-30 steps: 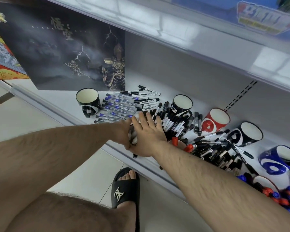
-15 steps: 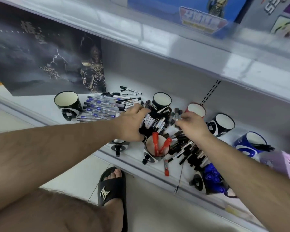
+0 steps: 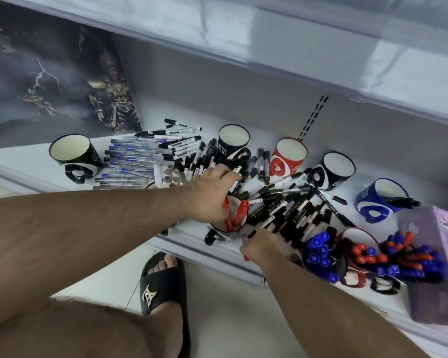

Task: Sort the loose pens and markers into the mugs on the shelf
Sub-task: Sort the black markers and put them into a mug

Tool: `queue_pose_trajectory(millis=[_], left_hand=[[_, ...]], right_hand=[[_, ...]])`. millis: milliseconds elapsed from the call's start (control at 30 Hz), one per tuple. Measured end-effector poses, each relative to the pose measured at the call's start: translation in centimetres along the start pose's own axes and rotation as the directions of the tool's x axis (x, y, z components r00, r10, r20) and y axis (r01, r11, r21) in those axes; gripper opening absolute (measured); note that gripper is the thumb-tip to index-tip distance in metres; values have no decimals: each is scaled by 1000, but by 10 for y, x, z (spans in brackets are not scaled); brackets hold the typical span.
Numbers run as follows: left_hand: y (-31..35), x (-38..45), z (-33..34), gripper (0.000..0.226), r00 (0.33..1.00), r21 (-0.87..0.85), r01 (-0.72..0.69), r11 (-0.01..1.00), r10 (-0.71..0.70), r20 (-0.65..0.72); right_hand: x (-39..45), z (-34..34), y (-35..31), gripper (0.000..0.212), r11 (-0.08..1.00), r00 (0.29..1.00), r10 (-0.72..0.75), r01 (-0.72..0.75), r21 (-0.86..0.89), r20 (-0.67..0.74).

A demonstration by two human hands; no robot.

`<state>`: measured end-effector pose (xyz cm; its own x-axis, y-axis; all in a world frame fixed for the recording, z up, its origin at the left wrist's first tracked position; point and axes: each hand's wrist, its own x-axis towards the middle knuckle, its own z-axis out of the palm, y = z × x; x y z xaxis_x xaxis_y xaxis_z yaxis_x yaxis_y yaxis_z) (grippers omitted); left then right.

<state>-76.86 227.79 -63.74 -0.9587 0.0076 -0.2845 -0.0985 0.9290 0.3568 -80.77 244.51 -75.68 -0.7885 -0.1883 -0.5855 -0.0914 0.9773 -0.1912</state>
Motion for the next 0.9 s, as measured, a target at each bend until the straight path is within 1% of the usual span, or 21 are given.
queue_pose_trajectory(millis=[33,67,100,167,200,267,300,333,367,400,433,467,500,533,600,633,667,767,833,900], left_hand=[[-1,-1,0,80,1000,-5,3,1000,-3,-2],[-2,-2,0,80,1000,-14,10,1000,-10,-6],[-5,-2,-1,81,1000,-28,18,999,-18,-11],[-10,0,-2,80,999,-49,36,998,-37,-23],[-13,1,-2,79,999,-46,42,998,-43,-31],[-19,3,-4,80,998,-49,45,998,-47,-49],[-21,4,-5,81,997,-61,43,997,-47,-58],[-22,3,-7,80,997,-76,42,996,-47,-67],[-23,3,-9,80,996,-86,41,995,-47,-76],[-23,2,-11,80,995,-88,41,995,-48,-83],[-23,1,-12,80,995,-85,44,995,-51,-87],[-23,0,-13,80,995,-82,47,996,-54,-87],[-24,-2,-13,81,995,-81,48,996,-55,-85],[-25,-4,-13,80,995,-79,48,996,-54,-79],[-26,-7,-14,77,997,-69,45,997,-49,-52],[-27,-9,-15,75,998,-56,40,998,-43,-40],[-27,-10,-15,73,999,-39,36,999,-37,-34],[-27,-12,-15,65,999,-6,32,999,-32,-36],[-25,-11,-13,60,999,9,24,1000,-23,-23],[-24,-9,-11,55,1000,26,10,1000,-10,0]], right_hand=[[1,7,2,10,1000,1000,25,-25,4,-7],[4,13,3,21,1000,999,30,-30,6,-17],[7,17,2,25,1000,999,20,-20,5,-25],[9,13,-1,19,999,999,8,-6,43,-43],[11,10,-2,13,994,998,32,-26,104,-57],[16,0,-1,10,940,987,139,-107,323,-80],[17,-6,0,12,871,976,206,-148,468,-75],[15,-14,1,13,766,961,268,-172,620,-64],[8,-24,0,12,641,950,306,-164,750,-54],[1,-33,0,14,526,944,320,-111,843,-75],[-8,-41,0,17,445,943,312,-35,895,-118],[-20,-50,-2,18,405,943,281,49,913,-175],[-31,-56,-4,19,420,942,228,135,898,-248],[-41,-59,-6,19,485,932,149,223,846,-331],[-61,-60,-11,22,666,881,-42,377,644,-472],[-69,-58,-13,21,731,848,-128,431,529,-514],[-76,-56,-17,20,770,825,-194,464,438,-531],[-83,-50,-30,23,855,820,-302,458,243,-486],[-73,-45,-38,27,898,826,-336,426,110,-453],[-64,-41,-47,30,928,848,-354,372,-31,-395]])
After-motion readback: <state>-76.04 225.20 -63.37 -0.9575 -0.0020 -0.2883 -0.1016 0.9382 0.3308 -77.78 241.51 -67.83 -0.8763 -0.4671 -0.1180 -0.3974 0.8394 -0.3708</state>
